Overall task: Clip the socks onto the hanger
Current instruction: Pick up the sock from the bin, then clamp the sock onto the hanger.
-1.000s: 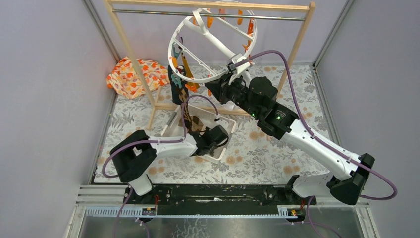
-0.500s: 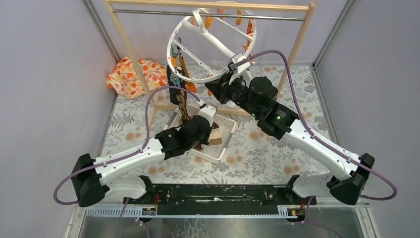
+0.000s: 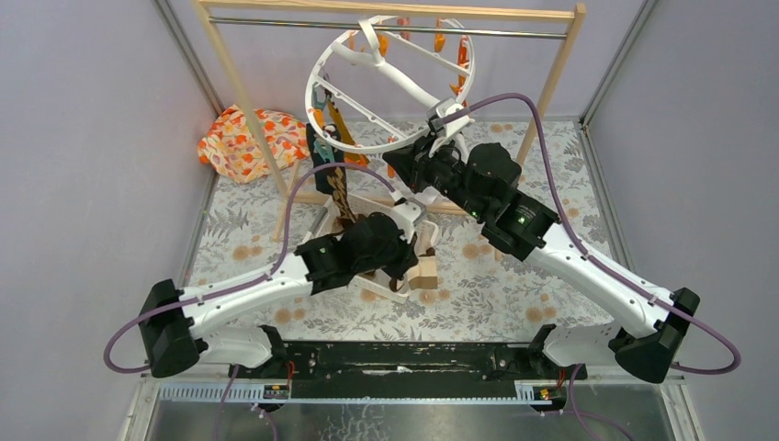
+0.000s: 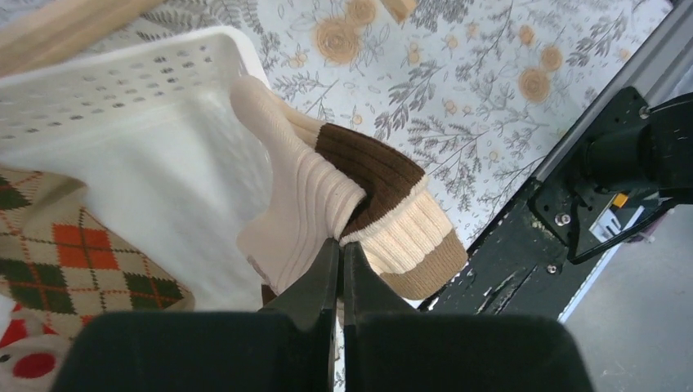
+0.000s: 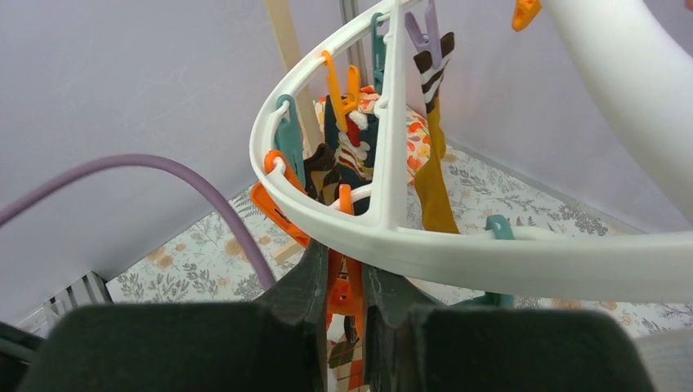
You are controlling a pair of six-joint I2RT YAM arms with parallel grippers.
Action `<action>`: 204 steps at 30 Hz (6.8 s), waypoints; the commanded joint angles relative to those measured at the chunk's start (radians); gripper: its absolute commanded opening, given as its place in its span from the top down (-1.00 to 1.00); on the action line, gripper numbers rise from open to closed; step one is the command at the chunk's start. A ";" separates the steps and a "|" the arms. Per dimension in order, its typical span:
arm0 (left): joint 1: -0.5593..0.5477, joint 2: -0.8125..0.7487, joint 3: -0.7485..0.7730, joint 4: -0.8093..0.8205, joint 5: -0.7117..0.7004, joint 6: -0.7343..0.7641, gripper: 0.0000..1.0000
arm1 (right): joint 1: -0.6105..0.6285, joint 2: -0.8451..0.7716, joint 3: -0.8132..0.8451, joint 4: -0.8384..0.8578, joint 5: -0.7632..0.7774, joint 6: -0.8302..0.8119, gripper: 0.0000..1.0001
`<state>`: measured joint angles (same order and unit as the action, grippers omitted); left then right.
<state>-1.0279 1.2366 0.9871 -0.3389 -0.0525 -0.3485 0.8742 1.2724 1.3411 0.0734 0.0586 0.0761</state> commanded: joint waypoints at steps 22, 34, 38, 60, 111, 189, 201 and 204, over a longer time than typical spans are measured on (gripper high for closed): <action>0.074 0.225 -0.098 0.096 -0.057 -0.012 1.00 | -0.013 -0.073 -0.042 0.017 0.006 -0.013 1.00; 0.073 0.119 -0.091 0.042 -0.079 -0.010 1.00 | -0.015 -0.042 -0.031 0.028 -0.012 0.000 1.00; 0.074 0.137 -0.111 0.059 -0.090 -0.018 1.00 | -0.016 -0.039 -0.031 0.027 -0.014 0.002 1.00; 0.233 -0.462 -0.421 0.476 0.172 -0.078 1.00 | -0.059 -0.121 -0.049 -0.003 -0.152 0.061 1.00; 0.232 -0.269 -0.731 1.710 -0.298 -0.596 1.00 | -0.076 -0.070 -0.026 0.041 -0.389 0.120 1.00; 0.178 -0.194 -0.600 1.752 -0.287 -0.525 1.00 | -0.078 -0.067 -0.034 -0.013 -0.383 0.076 0.55; 0.178 -0.190 -0.598 1.753 -0.281 -0.526 1.00 | -0.078 -0.073 -0.038 -0.021 -0.380 0.065 -0.47; 0.178 -0.190 -0.598 1.753 -0.279 -0.525 1.00 | -0.078 -0.078 -0.038 -0.021 -0.380 0.065 -0.63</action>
<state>-0.8440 1.0496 0.3603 1.3544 -0.3363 -0.8913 0.7929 1.2110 1.2903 0.0322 -0.3008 0.1513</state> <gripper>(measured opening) 0.018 0.772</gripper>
